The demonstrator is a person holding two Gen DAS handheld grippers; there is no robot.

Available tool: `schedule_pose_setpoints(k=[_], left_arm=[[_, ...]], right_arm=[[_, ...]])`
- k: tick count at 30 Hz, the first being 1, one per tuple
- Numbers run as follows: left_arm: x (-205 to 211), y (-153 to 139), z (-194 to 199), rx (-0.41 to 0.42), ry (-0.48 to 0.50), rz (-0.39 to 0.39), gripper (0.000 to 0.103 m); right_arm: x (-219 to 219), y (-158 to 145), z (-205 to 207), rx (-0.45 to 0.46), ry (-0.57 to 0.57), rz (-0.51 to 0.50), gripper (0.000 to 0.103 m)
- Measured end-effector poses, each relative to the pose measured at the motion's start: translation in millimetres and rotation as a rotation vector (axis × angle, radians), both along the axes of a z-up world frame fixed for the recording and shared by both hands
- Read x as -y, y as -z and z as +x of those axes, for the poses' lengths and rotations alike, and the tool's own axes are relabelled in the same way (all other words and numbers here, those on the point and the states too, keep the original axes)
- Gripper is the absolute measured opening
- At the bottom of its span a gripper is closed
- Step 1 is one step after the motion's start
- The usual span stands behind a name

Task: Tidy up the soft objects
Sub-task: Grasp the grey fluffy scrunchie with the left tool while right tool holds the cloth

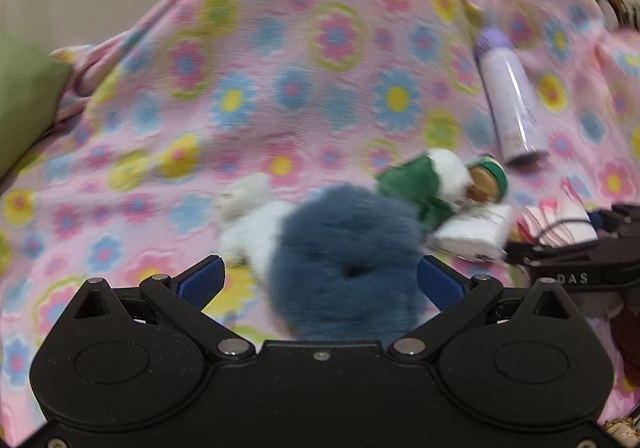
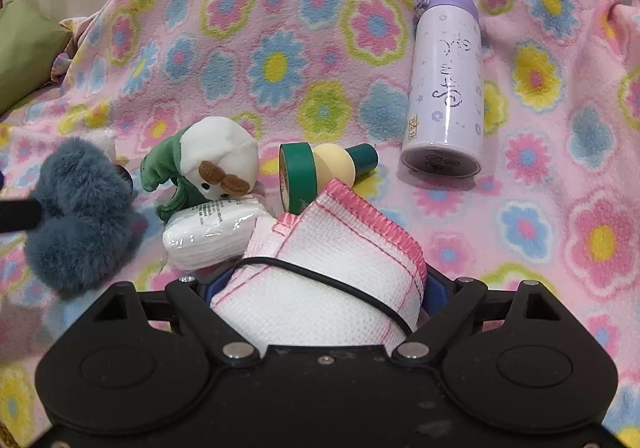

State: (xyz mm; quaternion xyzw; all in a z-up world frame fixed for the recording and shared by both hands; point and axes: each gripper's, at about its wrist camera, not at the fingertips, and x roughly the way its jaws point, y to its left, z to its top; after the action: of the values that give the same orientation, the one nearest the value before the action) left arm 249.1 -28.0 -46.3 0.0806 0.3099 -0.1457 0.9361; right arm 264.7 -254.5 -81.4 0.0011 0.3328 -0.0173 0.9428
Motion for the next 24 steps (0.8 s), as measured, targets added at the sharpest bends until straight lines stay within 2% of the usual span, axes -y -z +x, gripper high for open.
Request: schedule_pose_setpoints(k=[4, 9, 11, 12, 16, 24], left_arm=[[22, 10, 7, -0.026, 0.013, 0.05, 0.1], [36, 20, 22, -0.047, -0.019, 0.085, 0.099], [38, 24, 26, -0.062, -0.039, 0.099, 0.092], [38, 26, 27, -0.069, -0.046, 0.105, 0.074], [34, 25, 21, -0.078, -0.03, 0.083, 0.06], [14, 2, -10, -0.099, -0.037, 0.018, 0.06]], right_arm=[[3, 0, -1, -0.001, 0.009, 0.017, 0.09], [3, 0, 0, -0.003, 0.011, 0.018, 0.091], [4, 1, 0, -0.004, 0.012, 0.024, 0.091], [4, 1, 0, -0.004, 0.012, 0.025, 0.091], [4, 1, 0, -0.003, 0.013, 0.027, 0.091], [5, 1, 0, 0.0, 0.016, 0.035, 0.091]])
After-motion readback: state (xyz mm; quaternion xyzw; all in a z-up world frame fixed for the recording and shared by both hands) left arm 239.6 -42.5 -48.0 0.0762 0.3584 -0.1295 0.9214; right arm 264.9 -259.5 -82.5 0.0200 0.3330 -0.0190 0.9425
